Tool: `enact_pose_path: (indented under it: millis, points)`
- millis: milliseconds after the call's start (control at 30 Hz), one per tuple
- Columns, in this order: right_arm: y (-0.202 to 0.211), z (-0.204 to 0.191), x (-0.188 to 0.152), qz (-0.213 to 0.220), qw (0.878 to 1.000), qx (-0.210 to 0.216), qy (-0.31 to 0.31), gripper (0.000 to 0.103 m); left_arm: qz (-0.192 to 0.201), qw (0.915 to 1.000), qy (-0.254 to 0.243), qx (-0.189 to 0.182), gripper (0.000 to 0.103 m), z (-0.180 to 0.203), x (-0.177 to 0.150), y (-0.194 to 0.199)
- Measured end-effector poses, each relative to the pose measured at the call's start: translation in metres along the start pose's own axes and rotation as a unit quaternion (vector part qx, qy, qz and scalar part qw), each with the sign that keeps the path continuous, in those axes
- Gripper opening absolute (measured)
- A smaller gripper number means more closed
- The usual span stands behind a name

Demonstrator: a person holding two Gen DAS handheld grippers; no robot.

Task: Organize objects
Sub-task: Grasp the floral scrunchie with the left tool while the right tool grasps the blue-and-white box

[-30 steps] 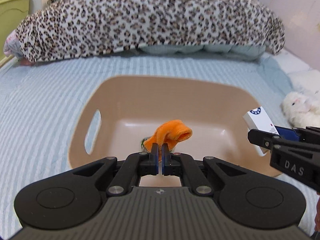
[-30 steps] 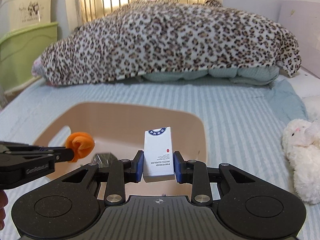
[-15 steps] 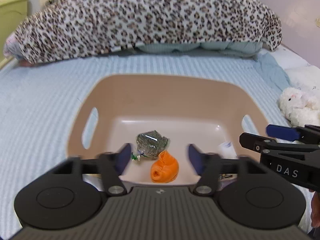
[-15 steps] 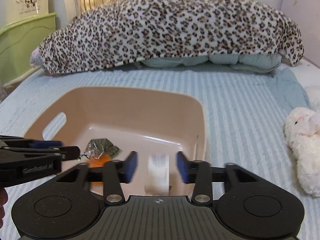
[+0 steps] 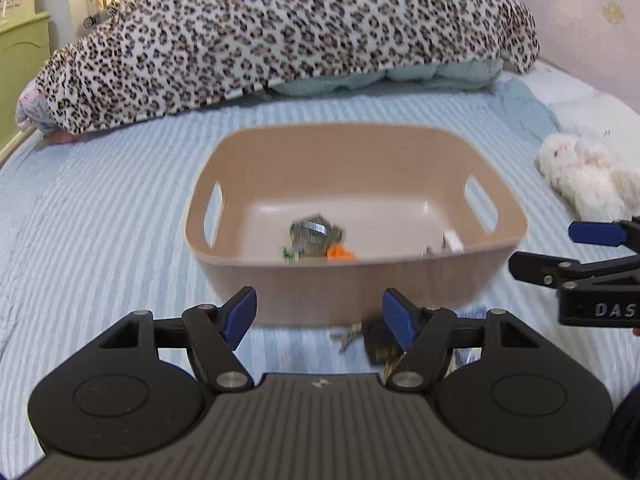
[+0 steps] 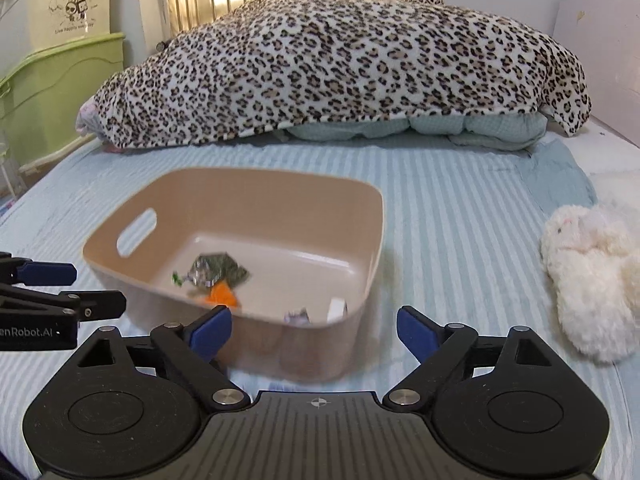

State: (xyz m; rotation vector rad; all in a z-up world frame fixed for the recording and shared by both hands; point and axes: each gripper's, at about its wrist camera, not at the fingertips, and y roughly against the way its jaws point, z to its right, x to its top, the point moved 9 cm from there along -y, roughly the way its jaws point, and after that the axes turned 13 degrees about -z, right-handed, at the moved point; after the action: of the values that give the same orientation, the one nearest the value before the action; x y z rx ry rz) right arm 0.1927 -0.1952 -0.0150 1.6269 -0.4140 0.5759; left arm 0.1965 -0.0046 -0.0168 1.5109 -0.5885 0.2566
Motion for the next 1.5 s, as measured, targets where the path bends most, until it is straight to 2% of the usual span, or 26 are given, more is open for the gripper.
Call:
enact_pose_path:
  millis: [200, 400, 533, 733, 867, 1133, 1233, 1300, 1333, 1367, 1433, 1467, 1500]
  points:
    - [-0.013, 0.004, -0.035, -0.035, 0.999, -0.001, -0.004, 0.093, -0.051, 0.9985, -0.019, 0.003, 0.071, 0.005, -0.030, -0.027]
    - [-0.034, 0.006, -0.066, -0.072, 0.997, -0.002, -0.005, 0.093, -0.094, 0.9953, -0.021, -0.013, 0.071, 0.011, -0.053, -0.049]
    - [-0.046, 0.003, -0.079, -0.087, 0.996, 0.008, -0.003, 0.093, -0.095, 0.9950, -0.010, -0.029, 0.071, 0.013, -0.055, -0.053]
    - [-0.061, -0.005, -0.089, -0.103, 0.995, 0.014, 0.010, 0.093, -0.077, 0.9962, -0.004, -0.041, 0.071, 0.021, -0.046, -0.053]
    - [-0.067, -0.010, -0.093, -0.106, 0.994, 0.019, 0.014, 0.093, -0.087, 0.9941, -0.003, -0.065, 0.071, 0.030, -0.046, -0.060]
    - [-0.078, -0.014, -0.093, -0.110, 0.994, 0.013, 0.024, 0.092, -0.111, 0.9913, 0.000, -0.070, 0.069, 0.037, -0.057, -0.091]
    - [-0.081, -0.016, -0.092, -0.104, 0.994, 0.007, 0.034, 0.089, -0.117, 0.9901, 0.008, -0.076, 0.054, 0.035, -0.059, -0.096]
    - [-0.081, -0.016, -0.090, -0.099, 0.994, 0.006, 0.036, 0.083, -0.119, 0.9898, 0.004, -0.079, 0.036, 0.034, -0.060, -0.097]
    - [-0.082, -0.016, -0.089, -0.097, 0.995, 0.007, 0.037, 0.081, -0.117, 0.9897, 0.002, -0.082, 0.031, 0.034, -0.060, -0.097]
    - [-0.082, -0.016, -0.089, -0.096, 0.995, 0.008, 0.036, 0.076, -0.118, 0.9893, -0.001, -0.086, 0.019, 0.034, -0.060, -0.097]
    - [-0.081, -0.017, -0.089, -0.095, 0.995, 0.013, 0.037, 0.068, -0.122, 0.9885, -0.008, -0.089, 0.010, 0.035, -0.060, -0.096]
    - [-0.081, -0.017, -0.089, -0.094, 0.995, 0.012, 0.038, 0.061, -0.125, 0.9879, -0.012, -0.091, 0.005, 0.036, -0.061, -0.096]
    - [-0.080, -0.018, -0.089, -0.093, 0.995, 0.011, 0.042, 0.051, -0.126, 0.9878, -0.014, -0.090, 0.005, 0.036, -0.061, -0.095]
